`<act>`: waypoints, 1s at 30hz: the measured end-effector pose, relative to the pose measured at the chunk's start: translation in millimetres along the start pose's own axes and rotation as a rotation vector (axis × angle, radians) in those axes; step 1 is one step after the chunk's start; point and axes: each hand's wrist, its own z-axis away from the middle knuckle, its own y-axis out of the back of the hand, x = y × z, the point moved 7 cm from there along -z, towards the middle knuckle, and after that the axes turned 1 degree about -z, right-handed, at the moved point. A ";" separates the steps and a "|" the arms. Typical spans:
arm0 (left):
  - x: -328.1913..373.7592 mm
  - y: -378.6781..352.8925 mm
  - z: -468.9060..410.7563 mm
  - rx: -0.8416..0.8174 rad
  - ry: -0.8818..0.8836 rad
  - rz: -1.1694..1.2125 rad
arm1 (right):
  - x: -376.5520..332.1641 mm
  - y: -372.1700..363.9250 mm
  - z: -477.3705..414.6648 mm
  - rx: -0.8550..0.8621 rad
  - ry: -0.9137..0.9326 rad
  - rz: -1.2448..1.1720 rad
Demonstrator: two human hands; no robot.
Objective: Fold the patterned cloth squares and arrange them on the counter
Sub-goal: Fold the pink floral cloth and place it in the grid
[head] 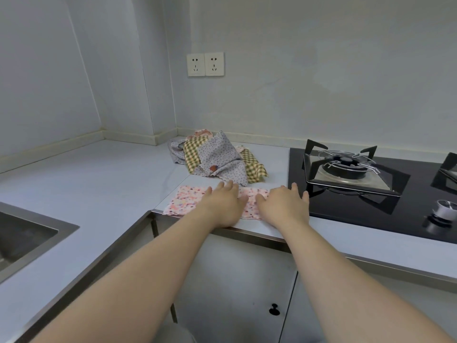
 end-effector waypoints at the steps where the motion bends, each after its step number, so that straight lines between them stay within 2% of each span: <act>1: 1.6 -6.6 0.3 -0.011 0.004 -0.002 | 0.7 1.4 0.4 0.008 0.005 -0.045; 7: 4.0 -11.9 1.0 -0.045 0.009 -0.004 | -5.9 20.3 9.6 0.150 0.132 -0.304; 13: 22.2 -12.4 12.0 -0.057 -0.018 -0.028 | 4.3 26.6 13.7 0.088 0.116 -0.891; 19: 51.1 -22.3 16.5 -0.053 -0.102 -0.031 | 15.5 33.0 18.6 0.119 0.054 -1.242; 23: 65.9 -23.9 18.9 -0.020 -0.202 0.033 | 16.3 32.7 19.7 0.038 0.062 -1.320; 27: 69.5 -0.6 32.0 -0.032 -0.277 0.250 | 17.0 31.4 16.8 0.054 0.048 -1.356; 30: 48.0 5.0 34.5 -0.201 -0.205 0.853 | 14.7 32.1 17.9 0.026 0.057 -1.346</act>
